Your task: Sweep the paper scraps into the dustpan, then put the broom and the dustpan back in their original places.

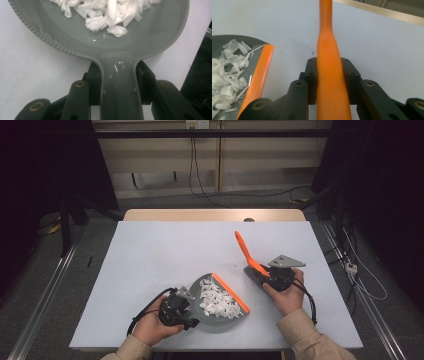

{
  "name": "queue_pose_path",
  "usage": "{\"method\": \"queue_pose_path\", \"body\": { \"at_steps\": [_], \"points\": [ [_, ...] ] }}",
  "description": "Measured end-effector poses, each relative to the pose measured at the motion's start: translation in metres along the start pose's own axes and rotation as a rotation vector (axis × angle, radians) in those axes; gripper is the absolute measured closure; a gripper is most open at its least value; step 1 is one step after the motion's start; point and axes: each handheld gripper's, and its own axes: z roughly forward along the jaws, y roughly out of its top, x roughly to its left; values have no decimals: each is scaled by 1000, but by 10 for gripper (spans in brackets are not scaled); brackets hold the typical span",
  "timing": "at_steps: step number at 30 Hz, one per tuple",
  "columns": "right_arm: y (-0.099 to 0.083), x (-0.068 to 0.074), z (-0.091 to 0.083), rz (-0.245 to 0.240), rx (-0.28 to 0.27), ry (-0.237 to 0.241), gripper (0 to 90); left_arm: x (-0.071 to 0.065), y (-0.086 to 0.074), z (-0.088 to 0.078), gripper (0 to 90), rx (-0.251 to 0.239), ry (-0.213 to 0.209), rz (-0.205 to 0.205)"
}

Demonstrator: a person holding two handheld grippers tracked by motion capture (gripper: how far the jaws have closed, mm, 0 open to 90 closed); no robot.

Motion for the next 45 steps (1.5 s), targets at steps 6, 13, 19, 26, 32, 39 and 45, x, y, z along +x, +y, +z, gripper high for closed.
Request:
{"method": "queue_pose_path", "body": {
  "at_steps": [6,13,19,26,32,39,45],
  "points": [
    [-4,29,1,83,-44,82,713,-6,5,4,633,-3,30,-30],
    [23,49,2,40,-121,140,712,-7,7,8,526,-26,10,-26],
    [23,32,4,41,-101,97,712,-6,9,9,629,-40,37,-57],
    [16,15,3,43,-88,67,712,1,5,7,637,-108,58,-67],
    [12,5,-1,45,-90,49,712,11,-3,-4,637,-176,105,-127],
    [9,-6,-10,60,-96,20,711,28,-12,-22,637,-248,161,-227],
    [5,-19,-17,60,-93,-12,712,53,-27,-41,636,-291,243,-352]
  ]
}}
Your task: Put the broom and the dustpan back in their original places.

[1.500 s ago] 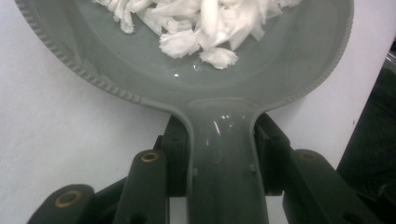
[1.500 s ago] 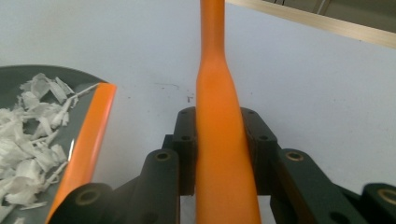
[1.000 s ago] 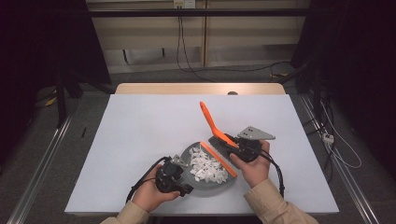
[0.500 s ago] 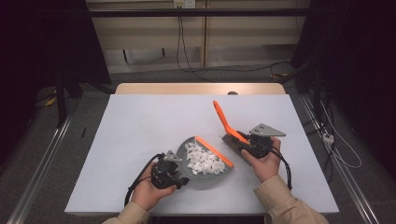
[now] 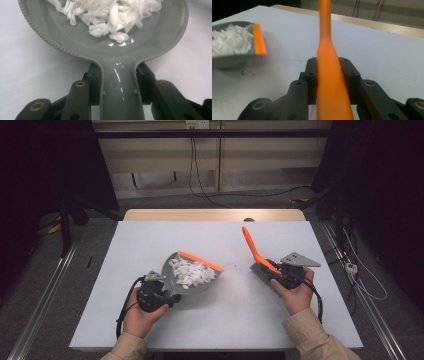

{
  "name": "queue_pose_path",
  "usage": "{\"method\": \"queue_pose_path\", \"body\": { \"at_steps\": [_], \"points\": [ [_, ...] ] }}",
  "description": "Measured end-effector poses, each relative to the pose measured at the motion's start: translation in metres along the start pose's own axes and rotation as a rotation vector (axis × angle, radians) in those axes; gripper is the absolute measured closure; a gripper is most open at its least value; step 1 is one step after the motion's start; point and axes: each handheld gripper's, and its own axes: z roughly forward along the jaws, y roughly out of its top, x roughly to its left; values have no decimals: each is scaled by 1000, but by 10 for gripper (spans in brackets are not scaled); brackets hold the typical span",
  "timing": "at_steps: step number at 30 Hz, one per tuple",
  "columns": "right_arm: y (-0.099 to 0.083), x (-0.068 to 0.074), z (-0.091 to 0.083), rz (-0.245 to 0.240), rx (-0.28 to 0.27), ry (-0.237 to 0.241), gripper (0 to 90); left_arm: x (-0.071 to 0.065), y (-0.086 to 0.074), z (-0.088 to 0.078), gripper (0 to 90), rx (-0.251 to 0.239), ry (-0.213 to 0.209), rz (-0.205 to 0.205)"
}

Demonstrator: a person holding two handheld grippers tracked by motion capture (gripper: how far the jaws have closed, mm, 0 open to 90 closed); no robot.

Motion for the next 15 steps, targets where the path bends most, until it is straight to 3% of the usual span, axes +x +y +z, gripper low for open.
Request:
{"method": "queue_pose_path", "body": {
  "at_steps": [6,11,13,15],
  "points": [
    [-5,-21,-4,0,17,-70,711,32,-4,2,636,-7,122,-114],
    [-7,-39,-7,-71,43,-224,710,52,-8,3,635,-11,211,-195],
    [-9,-39,-6,-98,55,-260,707,56,-10,5,631,-28,200,-208],
    [-9,-35,-4,-93,57,-235,693,53,-11,4,578,-33,176,-203]
  ]
}}
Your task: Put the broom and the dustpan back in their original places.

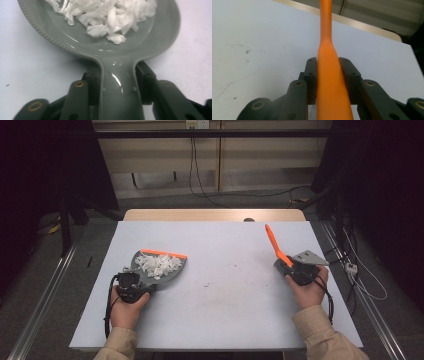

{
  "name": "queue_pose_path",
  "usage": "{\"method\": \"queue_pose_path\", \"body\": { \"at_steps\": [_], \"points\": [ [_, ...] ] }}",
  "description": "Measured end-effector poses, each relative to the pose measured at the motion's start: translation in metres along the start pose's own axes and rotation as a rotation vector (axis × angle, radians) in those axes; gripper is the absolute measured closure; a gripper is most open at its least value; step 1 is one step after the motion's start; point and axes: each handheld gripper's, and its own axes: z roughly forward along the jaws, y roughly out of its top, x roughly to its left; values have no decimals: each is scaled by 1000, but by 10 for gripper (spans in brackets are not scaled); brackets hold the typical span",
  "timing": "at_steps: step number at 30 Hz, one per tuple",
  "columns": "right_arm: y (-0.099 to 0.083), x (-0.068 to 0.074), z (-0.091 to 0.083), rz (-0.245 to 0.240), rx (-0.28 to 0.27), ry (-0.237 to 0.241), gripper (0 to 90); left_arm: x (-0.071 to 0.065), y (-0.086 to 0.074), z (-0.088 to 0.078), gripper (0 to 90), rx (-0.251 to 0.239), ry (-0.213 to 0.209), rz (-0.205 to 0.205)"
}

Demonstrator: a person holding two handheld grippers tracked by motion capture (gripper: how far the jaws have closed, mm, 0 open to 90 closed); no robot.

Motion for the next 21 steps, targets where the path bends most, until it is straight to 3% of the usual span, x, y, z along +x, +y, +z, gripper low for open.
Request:
{"method": "queue_pose_path", "body": {
  "at_steps": [3,4,6,10,14,17,21],
  "points": [
    [1,14,1,24,-17,73,674,-6,-3,-8,465,0,-53,25],
    [1,18,1,41,-28,103,667,-7,-5,-10,418,-19,-78,11],
    [2,26,1,73,-47,161,643,-6,-9,-18,353,-25,-92,20],
    [2,34,-1,102,-61,211,556,-2,-15,-33,206,-109,-108,35],
    [-6,29,-11,173,-93,266,446,1,-15,-41,133,-214,-129,87],
    [-18,24,-21,201,-92,293,371,3,-16,-45,117,-279,-164,94],
    [-32,20,-27,199,-76,304,320,-1,-15,-44,98,-301,-181,124]
  ]
}}
